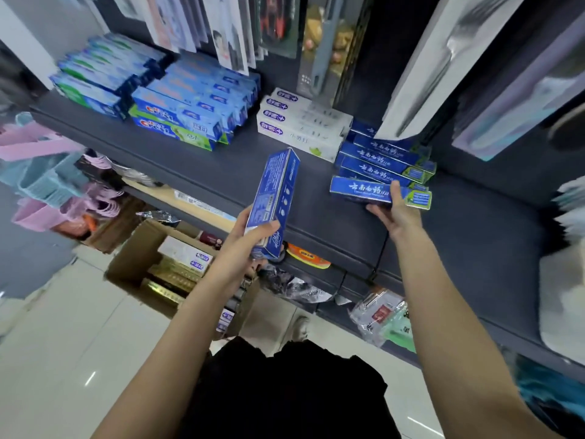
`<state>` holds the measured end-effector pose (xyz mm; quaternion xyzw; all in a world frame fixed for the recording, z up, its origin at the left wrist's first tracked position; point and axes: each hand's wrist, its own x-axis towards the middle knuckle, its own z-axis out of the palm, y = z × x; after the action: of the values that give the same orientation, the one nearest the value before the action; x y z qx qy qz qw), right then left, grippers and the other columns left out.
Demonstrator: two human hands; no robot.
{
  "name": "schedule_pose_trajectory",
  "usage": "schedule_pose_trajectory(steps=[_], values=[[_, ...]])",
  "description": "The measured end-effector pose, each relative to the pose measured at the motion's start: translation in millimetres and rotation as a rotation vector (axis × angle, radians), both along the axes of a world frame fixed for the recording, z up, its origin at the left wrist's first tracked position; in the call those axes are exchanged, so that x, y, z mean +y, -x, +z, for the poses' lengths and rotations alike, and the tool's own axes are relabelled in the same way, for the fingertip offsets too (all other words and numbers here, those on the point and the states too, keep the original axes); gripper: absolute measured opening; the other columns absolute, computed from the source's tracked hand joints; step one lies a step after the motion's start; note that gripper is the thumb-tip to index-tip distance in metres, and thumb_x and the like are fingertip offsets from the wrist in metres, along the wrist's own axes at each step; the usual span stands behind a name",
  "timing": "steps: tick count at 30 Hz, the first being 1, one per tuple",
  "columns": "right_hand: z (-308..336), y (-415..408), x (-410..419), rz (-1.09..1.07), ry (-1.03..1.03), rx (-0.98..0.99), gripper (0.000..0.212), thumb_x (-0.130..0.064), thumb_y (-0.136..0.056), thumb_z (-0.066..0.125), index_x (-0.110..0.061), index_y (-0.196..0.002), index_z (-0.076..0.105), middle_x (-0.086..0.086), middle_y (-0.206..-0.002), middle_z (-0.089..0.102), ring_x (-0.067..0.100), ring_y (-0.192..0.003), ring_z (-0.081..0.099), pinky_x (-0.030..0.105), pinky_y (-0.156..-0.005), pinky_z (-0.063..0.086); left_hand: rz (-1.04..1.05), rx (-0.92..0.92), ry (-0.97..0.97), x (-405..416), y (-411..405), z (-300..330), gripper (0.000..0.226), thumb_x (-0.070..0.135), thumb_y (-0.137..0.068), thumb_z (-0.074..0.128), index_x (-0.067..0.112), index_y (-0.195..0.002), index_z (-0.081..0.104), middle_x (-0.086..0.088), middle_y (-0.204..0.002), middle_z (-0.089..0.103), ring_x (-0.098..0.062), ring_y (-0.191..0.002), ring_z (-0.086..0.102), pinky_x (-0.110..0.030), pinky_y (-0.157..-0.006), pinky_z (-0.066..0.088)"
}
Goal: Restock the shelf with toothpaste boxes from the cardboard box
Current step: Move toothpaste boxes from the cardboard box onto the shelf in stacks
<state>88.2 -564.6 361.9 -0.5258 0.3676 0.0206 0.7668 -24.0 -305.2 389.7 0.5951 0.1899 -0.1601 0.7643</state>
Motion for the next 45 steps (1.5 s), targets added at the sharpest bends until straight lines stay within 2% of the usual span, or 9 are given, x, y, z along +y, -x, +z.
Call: schedule_pose_trajectory(steps=[5, 11, 14, 19, 27, 29, 34, 40, 45], values=[[-10.8, -3.0, -5.1, -0.064, -0.256, 0.1, 0.037, -0.033, -0.097, 0.047, -0.008, -0.124, 0.046, 0.023, -0.127, 0.055, 0.037, -0.095, 0.065, 0.032, -0.057, 0.06, 0.012, 0.036, -0.034, -13.4, -1.4, -4.1, 0.075, 0.036, -0.069, 0.077, 0.029, -0.134, 0.041, 0.0, -0.121, 0.063, -0.021, -0.1, 0.066, -0.032, -0.069, 0.051], [-4.8, 15.8, -26.9, 0.151, -0.237, 0.18, 0.037, -0.031, -0.101, 0.043, -0.001, -0.123, 0.044, 0.024, -0.111, 0.064, 0.028, -0.084, 0.069, 0.032, -0.061, 0.06, 0.004, 0.041, -0.053, -20.2, -5.3, -7.0, 0.067, 0.035, -0.074, 0.067, 0.029, -0.135, 0.041, -0.002, -0.122, 0.062, -0.02, -0.1, 0.065, -0.029, -0.066, 0.052], [-6.6, 28.5, -31.8, 0.295, 0.092, 0.184, 0.03, -0.024, -0.099, 0.047, 0.001, -0.114, 0.054, 0.014, -0.096, 0.068, 0.018, -0.077, 0.068, 0.03, -0.067, 0.057, -0.003, 0.044, -0.059, -22.2, -7.0, -6.3, 0.072, 0.039, -0.069, 0.068, 0.028, -0.135, 0.041, -0.003, -0.123, 0.062, -0.023, -0.105, 0.063, -0.028, -0.07, 0.05], [-27.4, 34.4, -36.6, 0.444, 1.57, -0.266, 0.032, -0.011, -0.081, 0.067, -0.011, -0.113, 0.063, 0.016, -0.107, 0.059, 0.034, -0.1, 0.052, 0.039, -0.084, 0.042, -0.015, 0.047, -0.084, -24.7, -9.1, -5.8, 0.075, 0.04, -0.068, 0.072, 0.029, -0.135, 0.041, -0.002, -0.124, 0.061, -0.025, -0.11, 0.061, -0.029, -0.073, 0.049], [-33.0, 0.2, -33.9, 0.617, 1.729, -0.161, 0.036, -0.026, -0.083, 0.069, -0.011, -0.114, 0.058, 0.019, -0.118, 0.05, 0.038, -0.111, 0.043, 0.045, -0.092, 0.035, -0.075, 0.051, -0.101, -25.3, -12.1, 2.0, 0.069, 0.041, -0.067, 0.068, 0.026, -0.131, 0.046, -0.001, -0.114, 0.066, -0.015, -0.093, 0.067, -0.029, -0.073, 0.052], [-27.2, 11.6, -26.0, 0.534, 1.612, -0.265, 0.037, -0.028, -0.084, 0.067, -0.011, -0.116, 0.057, 0.019, -0.123, 0.05, 0.038, -0.116, 0.041, 0.046, -0.094, 0.035, -0.098, 0.046, -0.077, -24.6, -13.5, 3.0, 0.071, 0.043, -0.064, 0.072, 0.026, -0.129, 0.048, -0.002, -0.112, 0.068, -0.012, -0.09, 0.068, -0.028, -0.07, 0.053], [17.4, 55.1, 12.0, 0.597, 0.693, -0.331, 0.037, -0.029, -0.092, 0.058, -0.019, -0.126, 0.048, -0.001, -0.112, 0.062, 0.008, -0.094, 0.061, 0.021, -0.089, 0.047, -0.152, -0.058, -0.153, -31.1, -16.7, 5.2, 0.07, 0.046, -0.06, 0.076, 0.041, -0.125, 0.048, 0.009, -0.113, 0.067, -0.015, -0.1, 0.066, -0.026, -0.075, 0.053], [34.9, 70.4, 32.6, 0.63, -0.058, -0.176, 0.049, -0.032, -0.091, 0.056, -0.016, -0.135, 0.044, 0.008, -0.119, 0.063, 0.021, -0.098, 0.067, 0.032, -0.079, 0.057, -0.336, -0.821, -1.624, -56.2, -16.5, -2.7, 0.091, 0.029, -0.062, 0.082, 0.028, -0.14, 0.034, -0.002, -0.094, 0.063, -0.025, -0.078, 0.062, -0.032, -0.059, 0.051], [33.2, 66.3, 20.1, 0.433, -0.147, -0.172, 0.023, -0.023, -0.092, 0.057, -0.015, -0.114, 0.055, 0.0, -0.096, 0.069, 0.015, -0.079, 0.066, 0.028, -0.067, 0.055, -0.371, -1.064, -1.474, -78.7, -10.0, -4.9, 0.075, 0.025, -0.065, 0.079, 0.007, -0.131, 0.05, -0.006, -0.115, 0.064, -0.02, -0.101, 0.049, -0.03, -0.082, 0.039]])
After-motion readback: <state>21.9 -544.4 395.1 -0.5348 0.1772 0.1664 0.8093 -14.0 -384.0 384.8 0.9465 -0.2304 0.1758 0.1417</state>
